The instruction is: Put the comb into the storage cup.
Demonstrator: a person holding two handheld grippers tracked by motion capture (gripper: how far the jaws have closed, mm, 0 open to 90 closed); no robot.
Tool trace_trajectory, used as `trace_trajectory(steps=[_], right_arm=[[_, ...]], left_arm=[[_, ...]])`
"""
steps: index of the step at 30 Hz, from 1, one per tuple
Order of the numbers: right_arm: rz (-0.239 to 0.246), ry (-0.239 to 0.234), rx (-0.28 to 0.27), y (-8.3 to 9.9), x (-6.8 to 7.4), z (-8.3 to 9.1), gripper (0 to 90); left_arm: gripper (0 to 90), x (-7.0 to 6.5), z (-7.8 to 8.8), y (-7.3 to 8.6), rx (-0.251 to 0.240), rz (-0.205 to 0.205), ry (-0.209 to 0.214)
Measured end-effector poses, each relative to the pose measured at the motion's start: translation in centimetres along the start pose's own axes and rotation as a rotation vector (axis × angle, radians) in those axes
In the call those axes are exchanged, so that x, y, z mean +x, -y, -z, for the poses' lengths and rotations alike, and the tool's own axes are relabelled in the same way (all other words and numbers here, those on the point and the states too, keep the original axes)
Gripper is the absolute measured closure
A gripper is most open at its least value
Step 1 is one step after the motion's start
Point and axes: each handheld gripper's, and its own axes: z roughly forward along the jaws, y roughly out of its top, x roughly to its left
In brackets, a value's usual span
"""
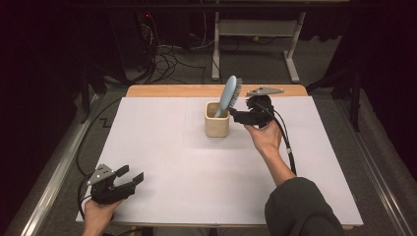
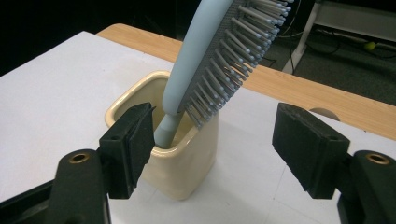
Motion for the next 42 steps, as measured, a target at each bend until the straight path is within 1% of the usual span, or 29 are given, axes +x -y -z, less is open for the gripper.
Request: trace_trajectory(steps=[4, 7, 13, 18, 20, 31, 33, 35, 39, 42], right_arm=[[-0.001, 0.000, 0.002, 0.2, -0.3, 0.4, 30.0], [-0.005, -0.002, -0.011, 0.3, -0.4, 0.7, 30.0], [-0.008, -0.006, -0.014, 0.6, -0.5, 1.2, 30.0], [-0.001, 0.001, -0.030, 1.1, -0.7, 1.7, 30.5], [-0.004, -0.005, -0.029, 1.2, -0.8, 1.9, 30.5], [-0.012, 0.002, -0.035, 2.4, -1.5, 3.0, 30.4], [-0.009, 0.002, -0.046, 2.6, -1.5, 3.2, 30.3], [-0.010, 0.003, -0.046, 2.8, -1.6, 3.4, 30.2], [-0.008, 0.007, -0.052, 3.1, -1.8, 3.9, 29.8], [-0.010, 0.006, -0.059, 3.4, -1.9, 4.3, 29.5]], left_arm=[[32.0, 0.1, 0.1, 0.0, 0.002, 0.005, 0.004], [32.0, 0.1, 0.1, 0.0, 0.001, 0.005, 0.004], [31.9, 0.1, 0.1, 0.0, -0.004, 0.011, 0.004], [31.9, 0.2, 0.1, 0.0, -0.008, 0.017, 0.002], [31.9, 0.2, 0.1, 0.0, -0.007, 0.017, 0.002], [31.7, 0.1, 0.1, 0.0, -0.007, 0.012, 0.001], [31.7, 0.2, 0.2, 0.0, -0.014, 0.014, 0.000], [31.7, 0.2, 0.2, 0.0, -0.015, 0.016, 0.000], [31.7, 0.1, 0.1, -0.1, -0.011, 0.008, 0.000], [31.7, 0.1, 0.2, 0.0, -0.014, 0.014, 0.000]])
